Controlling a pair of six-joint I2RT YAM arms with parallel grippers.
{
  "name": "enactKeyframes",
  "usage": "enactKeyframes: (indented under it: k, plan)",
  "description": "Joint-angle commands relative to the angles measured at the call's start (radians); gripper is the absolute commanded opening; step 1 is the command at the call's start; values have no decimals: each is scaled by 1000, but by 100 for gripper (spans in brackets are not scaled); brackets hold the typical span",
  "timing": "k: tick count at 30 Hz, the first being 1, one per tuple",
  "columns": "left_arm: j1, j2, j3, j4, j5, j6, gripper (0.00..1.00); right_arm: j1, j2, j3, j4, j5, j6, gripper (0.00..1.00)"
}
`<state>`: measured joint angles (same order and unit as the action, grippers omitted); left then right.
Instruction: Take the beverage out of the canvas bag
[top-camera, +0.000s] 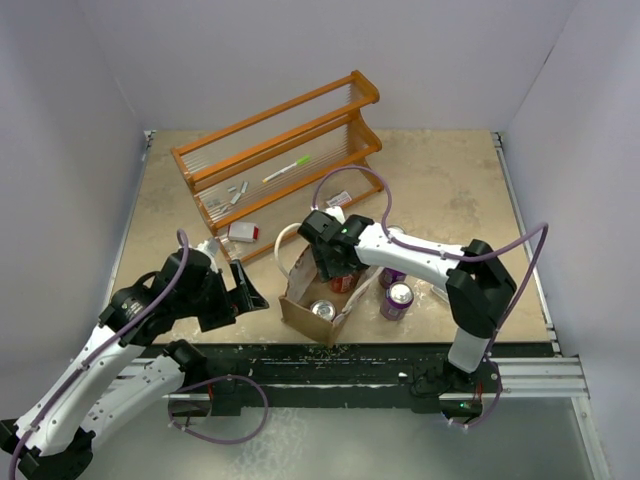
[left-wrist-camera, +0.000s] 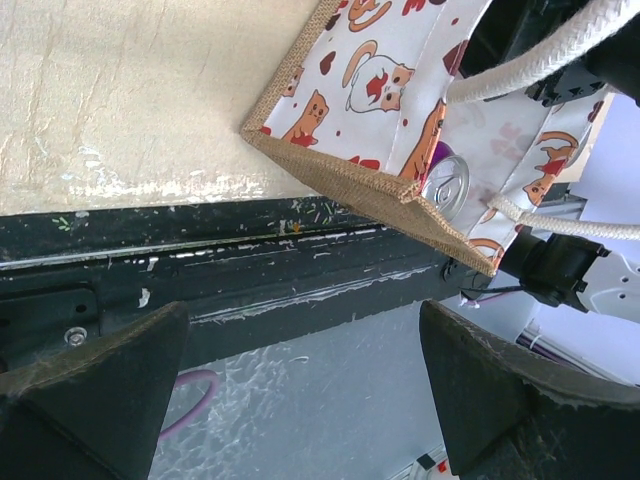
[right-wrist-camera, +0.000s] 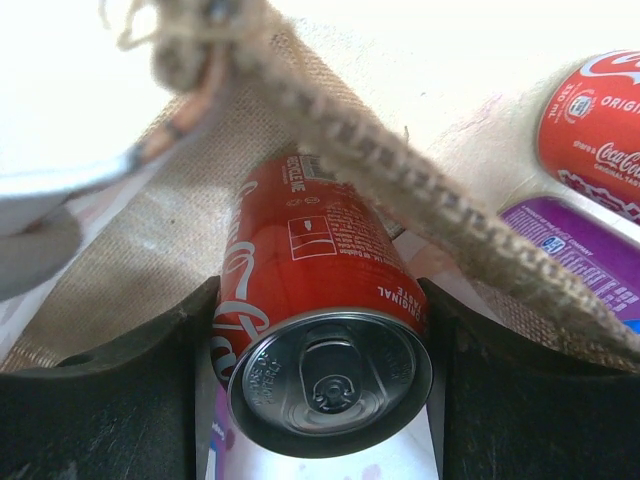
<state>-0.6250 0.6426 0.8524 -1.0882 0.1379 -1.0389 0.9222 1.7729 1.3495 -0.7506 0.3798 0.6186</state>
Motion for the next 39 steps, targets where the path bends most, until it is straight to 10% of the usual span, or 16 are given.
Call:
enactKeyframes:
  k: [1,21,39]
  plan:
    - [-5,-6,31,-2,8,-17,99,-3,-95,-3,-5,-64,31,17]
    - [-4,-11,20,1,15,-10,99,-10,-358,-122,277,-416,59,2]
    - [-5,-33,10,-15,6,-16,99,-42,-572,-50,326,-256,15,0]
